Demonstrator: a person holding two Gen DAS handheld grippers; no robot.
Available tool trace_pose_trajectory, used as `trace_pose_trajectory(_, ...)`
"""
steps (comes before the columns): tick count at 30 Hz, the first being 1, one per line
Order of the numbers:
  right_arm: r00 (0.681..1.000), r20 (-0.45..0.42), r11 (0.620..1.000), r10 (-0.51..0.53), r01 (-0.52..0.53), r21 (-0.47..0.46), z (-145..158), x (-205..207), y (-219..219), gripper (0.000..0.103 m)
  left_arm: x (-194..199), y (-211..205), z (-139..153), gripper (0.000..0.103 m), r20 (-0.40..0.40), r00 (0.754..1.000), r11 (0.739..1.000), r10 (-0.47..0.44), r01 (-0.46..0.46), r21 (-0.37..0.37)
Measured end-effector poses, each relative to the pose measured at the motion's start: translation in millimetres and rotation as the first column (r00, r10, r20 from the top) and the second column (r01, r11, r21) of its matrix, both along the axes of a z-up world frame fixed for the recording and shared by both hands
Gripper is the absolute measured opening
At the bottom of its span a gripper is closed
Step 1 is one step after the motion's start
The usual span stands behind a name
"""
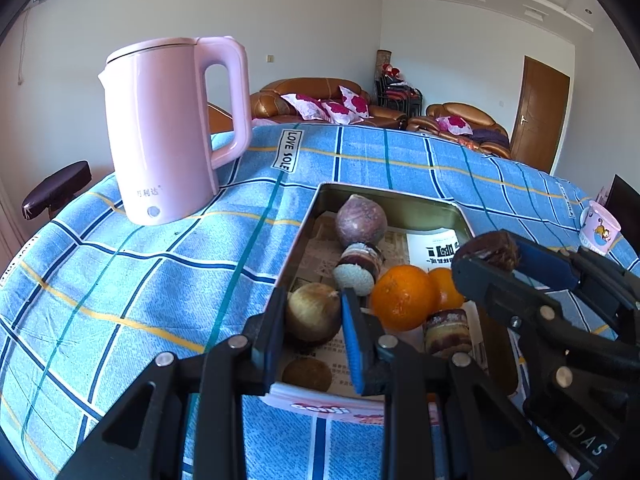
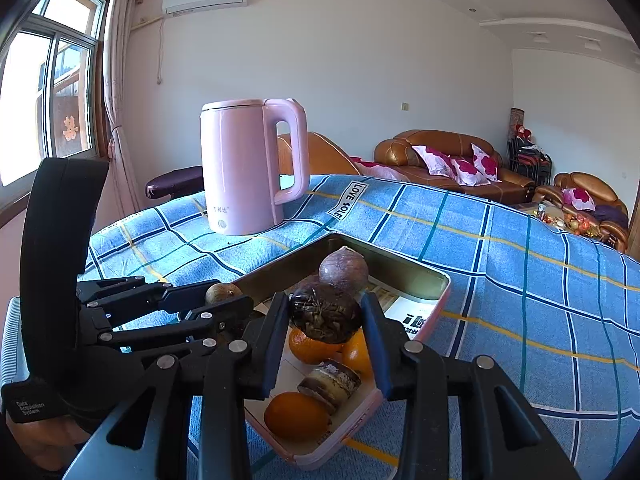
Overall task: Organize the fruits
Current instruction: 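Lower the tan fruit into the tin with left while right releases brown snack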
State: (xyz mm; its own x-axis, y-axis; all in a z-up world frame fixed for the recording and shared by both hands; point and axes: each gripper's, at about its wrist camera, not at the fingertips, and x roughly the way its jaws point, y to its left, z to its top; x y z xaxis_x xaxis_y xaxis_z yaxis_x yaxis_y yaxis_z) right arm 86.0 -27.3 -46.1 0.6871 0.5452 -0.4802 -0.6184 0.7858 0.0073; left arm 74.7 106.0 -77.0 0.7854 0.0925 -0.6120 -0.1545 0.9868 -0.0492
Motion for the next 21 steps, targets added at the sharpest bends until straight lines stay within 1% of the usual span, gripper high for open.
trace_pose_trajectory(4,1.0,-0.03,1.0,0.008,-0.008,-0.011,-3.5,4.2,2.9,0.039,1.1,-0.3,-0.7,0.029,-0.008,1.0,1.0,-0.005,0.005,0.0)
trace_pose_trajectory(10,0.999,-0.043,1.0,0.014,-0.015,-0.025,-7.8,4.3,5.5,0.039,3.1,-0.6,-2.4,0.029,-0.023,1.0,1.0,-0.004,0.004,0.001)
trace_pose_trajectory(13,0.998,-0.067,0.999,0.012,-0.014,-0.033,-9.9,7.3,6.0,0.039,2.7,-0.9,-2.1,0.034,-0.024,1.0,1.0,-0.002,0.002,0.007)
trace_pose_trajectory(14,0.998,-0.069,0.999,0.006,-0.008,-0.035,-10.2,7.8,5.3,0.041,2.7,-0.6,-2.4,0.034,-0.024,1.0,1.0,-0.002,0.003,0.005)
trace_pose_trajectory(16,0.997,-0.072,0.999,-0.002,0.0,-0.035,-10.0,8.6,2.9,0.046,1.5,0.4,-2.0,0.035,-0.022,1.0,1.0,-0.005,0.005,-0.004)
trace_pose_trajectory(18,0.997,-0.078,1.0,-0.001,-0.001,-0.028,-9.4,9.5,-0.1,0.054,0.2,1.1,-1.6,0.039,-0.019,1.0,1.0,-0.013,0.012,-0.021)
trace_pose_trajectory(20,0.998,-0.069,1.0,-0.014,0.012,-0.024,-7.7,8.5,-4.4,0.06,-1.1,0.8,-1.2,0.049,-0.017,1.0,0.999,-0.023,0.023,-0.038)
trace_pose_trajectory(21,0.998,-0.068,1.0,-0.018,0.017,-0.017,-6.4,7.8,-7.0,0.06,-2.1,0.0,-0.7,0.052,-0.014,0.999,0.998,-0.03,0.029,-0.047)
